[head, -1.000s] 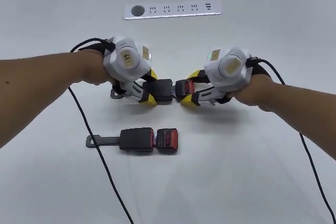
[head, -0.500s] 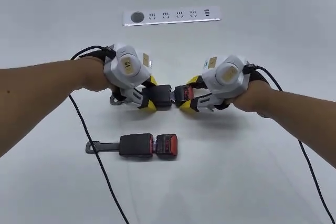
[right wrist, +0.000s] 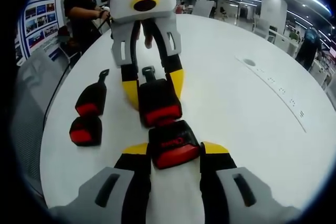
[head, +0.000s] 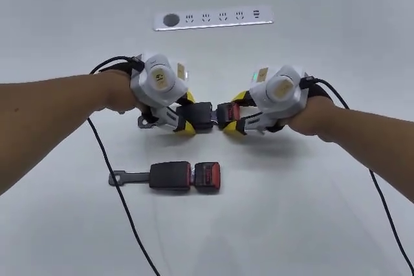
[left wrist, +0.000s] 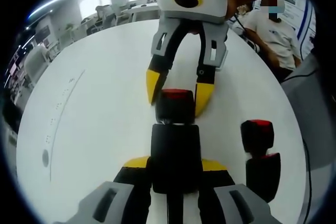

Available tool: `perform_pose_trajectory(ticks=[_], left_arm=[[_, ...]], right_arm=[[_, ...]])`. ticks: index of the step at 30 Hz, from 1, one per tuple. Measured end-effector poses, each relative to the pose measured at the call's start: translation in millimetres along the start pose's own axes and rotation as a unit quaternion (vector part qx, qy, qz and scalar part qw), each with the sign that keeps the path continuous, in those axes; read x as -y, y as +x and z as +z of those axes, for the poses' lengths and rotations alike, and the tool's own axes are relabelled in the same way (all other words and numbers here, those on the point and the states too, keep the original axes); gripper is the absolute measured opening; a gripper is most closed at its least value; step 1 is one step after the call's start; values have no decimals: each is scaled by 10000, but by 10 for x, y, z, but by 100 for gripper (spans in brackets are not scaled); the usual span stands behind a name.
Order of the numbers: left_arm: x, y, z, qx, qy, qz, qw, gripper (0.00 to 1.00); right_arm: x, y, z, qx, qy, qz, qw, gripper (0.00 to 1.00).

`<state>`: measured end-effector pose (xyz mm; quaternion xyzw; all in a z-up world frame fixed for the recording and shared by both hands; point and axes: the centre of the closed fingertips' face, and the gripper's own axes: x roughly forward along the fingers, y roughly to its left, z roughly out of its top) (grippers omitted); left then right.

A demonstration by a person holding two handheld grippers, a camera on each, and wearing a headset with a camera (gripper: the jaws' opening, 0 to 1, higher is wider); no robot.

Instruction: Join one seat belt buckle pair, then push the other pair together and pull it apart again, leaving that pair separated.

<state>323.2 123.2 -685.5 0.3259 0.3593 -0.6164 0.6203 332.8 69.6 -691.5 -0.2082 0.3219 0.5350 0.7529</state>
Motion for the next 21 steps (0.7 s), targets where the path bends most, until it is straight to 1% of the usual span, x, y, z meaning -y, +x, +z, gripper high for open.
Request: perform_pose_trajectory(ticks=[2, 6, 8, 10, 13, 15, 17, 18, 19, 20, 21], left_arm=[[4, -1, 3, -7, -4, -3, 10000, 34], [9, -3, 4, -3, 9, -25, 10000, 34], [21, -8, 16, 0, 0, -25, 10000, 34], [29, -8, 24, -20, 1, -16, 10000, 34], [7, 3, 1, -34, -17, -9, 10000, 34], [22, -5, 14, -53, -7, -28, 10000, 34], [38, -12, 27, -102, 53, -48, 9999, 34], [20, -3, 15, -120, 61, -56, 9999, 34], [17, -2, 9, -126, 69, -61, 9999, 34], [32, -12, 24, -123, 71, -61, 9999, 34], [36, -14, 28, -115, 65, -61, 9999, 34]], right_arm=[[16, -1, -20, -4, -3, -3, 10000, 35], [33, -78, -80, -2, -6, -4, 10000, 35], [67, -117, -115, -16, 3, -6, 10000, 35], [24, -125, -106, -6, -10, 10, 10000, 34], [39, -128, -110, -16, -52, 32, 10000, 34], [54, -144, -128, 16, -56, 34, 10000, 34], [50, -179, -154, 51, -40, 26, 10000, 34], [55, -206, -176, 51, -26, 11, 10000, 34], [86, -227, -193, 55, -10, -5, 10000, 34], [104, -286, -217, 69, 54, -47, 10000, 34], [80, -306, -219, 93, 53, -60, 9999, 34]])
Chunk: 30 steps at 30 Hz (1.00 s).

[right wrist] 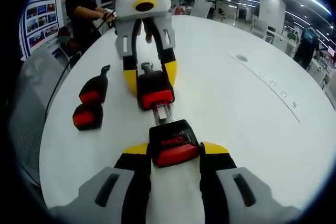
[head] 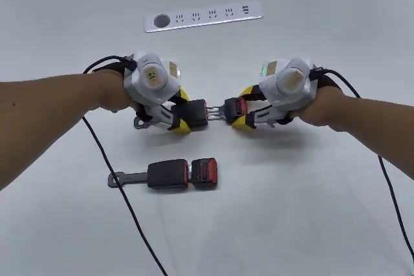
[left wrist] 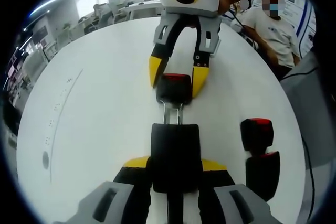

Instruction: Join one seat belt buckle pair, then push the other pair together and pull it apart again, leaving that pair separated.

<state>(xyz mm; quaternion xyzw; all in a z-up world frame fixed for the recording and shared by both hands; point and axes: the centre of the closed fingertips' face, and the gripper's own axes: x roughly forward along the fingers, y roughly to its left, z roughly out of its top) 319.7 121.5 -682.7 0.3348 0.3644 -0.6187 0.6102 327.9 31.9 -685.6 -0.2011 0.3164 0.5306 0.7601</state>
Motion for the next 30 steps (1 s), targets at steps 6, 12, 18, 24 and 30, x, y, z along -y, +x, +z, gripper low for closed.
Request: perform_pose_trajectory(ticks=[6, 12, 18, 24, 30], left_arm=[[-19, 10, -15, -65, 21, -27, 10000, 34], [-40, 21, -31, -120, 21, -29, 9999, 35], [-32, 19, -29, -151, -9, -16, 9999, 35], [-18, 15, -25, -183, -5, -17, 9998, 35], [-18, 16, -32, -175, -11, -24, 9998, 35]], right_arm=[[59, -129, -63, 47, 30, -3, 10000, 34], [115, -202, -188, 25, -4, 9, 10000, 34], [110, -328, -295, -27, -50, 60, 10000, 34], [144, -424, -375, -51, -12, 59, 10000, 34], [178, -485, -460, -94, -15, 64, 9999, 35]])
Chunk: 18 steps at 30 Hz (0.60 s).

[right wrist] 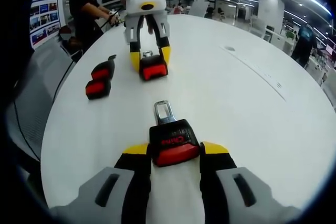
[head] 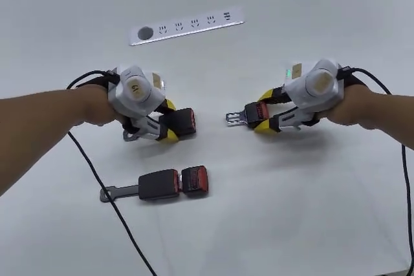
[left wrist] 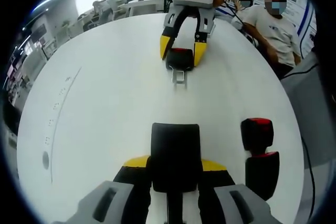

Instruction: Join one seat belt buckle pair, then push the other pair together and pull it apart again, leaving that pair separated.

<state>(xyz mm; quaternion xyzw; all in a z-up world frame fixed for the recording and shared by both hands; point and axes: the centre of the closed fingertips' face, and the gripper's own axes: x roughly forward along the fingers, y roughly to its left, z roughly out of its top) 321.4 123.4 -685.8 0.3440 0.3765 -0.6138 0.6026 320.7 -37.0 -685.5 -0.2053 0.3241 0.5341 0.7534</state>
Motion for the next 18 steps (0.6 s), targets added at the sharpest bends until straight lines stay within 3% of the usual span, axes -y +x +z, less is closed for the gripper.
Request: perform_pose_trajectory(ticks=[18], left_arm=[[-17, 15, -24, -59, 42, -10, 10000, 35]], right_arm=[[55, -81, -226, -103, 90, -106, 9999, 35]])
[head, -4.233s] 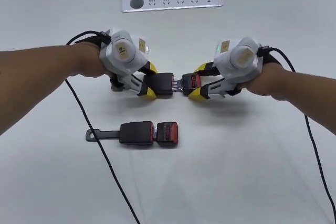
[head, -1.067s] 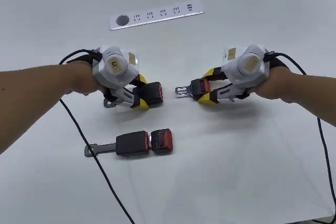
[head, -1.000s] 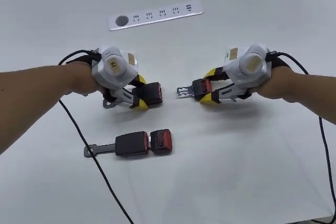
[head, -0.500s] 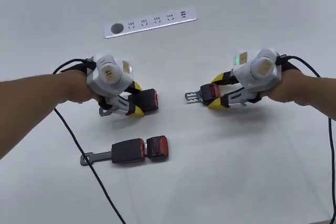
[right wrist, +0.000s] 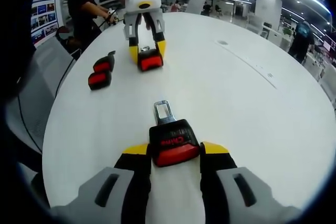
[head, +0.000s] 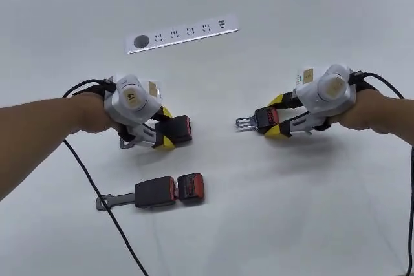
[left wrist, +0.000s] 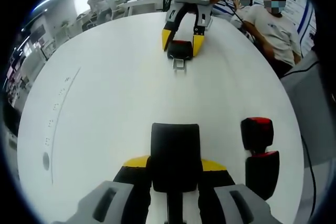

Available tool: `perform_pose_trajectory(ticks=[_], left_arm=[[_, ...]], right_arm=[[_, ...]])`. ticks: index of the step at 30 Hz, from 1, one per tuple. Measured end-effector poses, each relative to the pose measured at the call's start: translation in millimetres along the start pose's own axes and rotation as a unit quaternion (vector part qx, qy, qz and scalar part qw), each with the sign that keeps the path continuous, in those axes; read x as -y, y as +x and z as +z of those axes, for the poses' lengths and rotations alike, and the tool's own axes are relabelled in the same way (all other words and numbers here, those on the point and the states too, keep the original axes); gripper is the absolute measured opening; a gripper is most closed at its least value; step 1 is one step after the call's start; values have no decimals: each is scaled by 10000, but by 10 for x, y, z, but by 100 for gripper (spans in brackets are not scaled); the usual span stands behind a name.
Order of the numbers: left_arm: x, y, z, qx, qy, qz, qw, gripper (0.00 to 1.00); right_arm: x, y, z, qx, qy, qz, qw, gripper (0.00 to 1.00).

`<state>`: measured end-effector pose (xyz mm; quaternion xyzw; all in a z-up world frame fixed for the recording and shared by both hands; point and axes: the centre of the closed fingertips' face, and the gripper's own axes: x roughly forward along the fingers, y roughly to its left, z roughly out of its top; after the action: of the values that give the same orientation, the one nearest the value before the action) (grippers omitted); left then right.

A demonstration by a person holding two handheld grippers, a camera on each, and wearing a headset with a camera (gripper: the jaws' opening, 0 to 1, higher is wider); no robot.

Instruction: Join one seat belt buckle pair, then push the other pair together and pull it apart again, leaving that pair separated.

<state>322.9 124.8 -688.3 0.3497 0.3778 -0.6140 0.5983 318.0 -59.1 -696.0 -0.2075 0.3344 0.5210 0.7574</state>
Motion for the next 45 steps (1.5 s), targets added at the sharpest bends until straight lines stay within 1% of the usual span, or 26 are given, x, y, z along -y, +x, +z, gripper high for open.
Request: perform_pose_trajectory(ticks=[10, 13, 14, 15, 16, 17, 18, 19, 22, 23, 27, 29, 31, 32, 33, 34, 35, 36, 38, 39, 40, 41, 42, 43, 44, 45], left_arm=[[44, -14, 49, -133, 24, 42, 9999, 35], [63, -15, 73, -222, 67, 89, 9997, 35], [48, -23, 60, -280, -90, 168, 9994, 36], [4, -14, 34, -310, -221, 245, 9990, 39], [-77, -19, 29, -255, -273, 468, 9982, 43], [-71, -43, 44, -162, -246, 444, 9986, 51], [-66, -55, 84, 1, -387, 446, 9983, 57], [-79, -73, 124, 182, -621, 491, 9967, 62], [-135, -144, 165, 337, -947, 735, 9922, 72], [-208, -171, 143, 426, -1112, 921, 9886, 74], [-206, -320, 216, 744, -1537, 1174, 9783, 81], [-230, -373, 180, 879, -1788, 1260, 9718, 85], [-185, -452, 174, 825, -1816, 1380, 9702, 86], [-172, -482, 155, 799, -1841, 1426, 9692, 86], [-155, -502, 128, 825, -1944, 1466, 9664, 86], [-157, -553, 138, 983, -2112, 1561, 9599, 87], [-166, -596, 147, 1101, -2182, 1651, 9555, 88], [-160, -678, 177, 1255, -2291, 1782, 9487, 88], [-140, -790, 181, 1402, -2463, 1980, 9383, 91], [-106, -857, 177, 1498, -2584, 2076, 9315, 92], [-91, -887, 150, 1559, -2679, 2144, 9263, 94], [-69, -933, 126, 1670, -2825, 2245, 9175, 96], [-47, -976, 109, 1730, -2916, 2312, 9119, 97], [6, -1023, 107, 1850, -3051, 2334, 9046, 98], [33, -1012, 83, 1970, -3156, 2319, 8988, 100], [67, -1029, 40, 2005, -3246, 2371, 8935, 100]], right_arm=[[11, -10, -13, -67, -28, 28, 10000, 36], [120, -50, -37, -189, 191, -260, 9993, 36], [113, -59, -39, -184, 324, -277, 9989, 36], [109, -68, -43, -201, 367, -285, 9987, 36], [90, -93, -40, -179, 331, -277, 9989, 36], [85, -116, -19, -111, 349, -331, 9988, 36], [104, -125, 7, -22, 447, -454, 9980, 37], [97, -171, 61, 69, 503, -552, 9972, 40], [112, -229, 155, 321, 663, -781, 9942, 53], [121, -253, 184, 399, 740, -888, 9925, 57], [175, -331, 260, 645, 910, -1337, 9847, 69], [199, -384, 314, 789, 1037, -1560, 9791, 74], [222, -433, 378, 988, 1173, -1748, 9726, 77], [181, -505, 438, 1027, 1178, -1817, 9709, 78], [184, -548, 446, 993, 1190, -1945, 9686, 79], [207, -583, 434, 957, 1178, -2122, 9654, 80], [220, -602, 426, 918, 1132, -2245, 9635, 79], [205, -621, 449, 977, 1171, -2339, 9602, 78], [154, -665, 536, 1196, 1244, -2463, 9537, 79], [128, -693, 562, 1279, 1297, -2574, 9490, 80], [89, -699, 570, 1288, 1309, -2587, 9483, 81], [25, -727, 603, 1327, 1362, -2616, 9463, 82], [-16, -747, 630, 1402, 1477, -2637, 9429, 83], [-32, -754, 631, 1442, 1565, -2660, 9402, 83], [-39, -750, 615, 1450, 1602, -2680, 9389, 84], [-73, -783, 617, 1439, 1637, -2793, 9351, 85]])
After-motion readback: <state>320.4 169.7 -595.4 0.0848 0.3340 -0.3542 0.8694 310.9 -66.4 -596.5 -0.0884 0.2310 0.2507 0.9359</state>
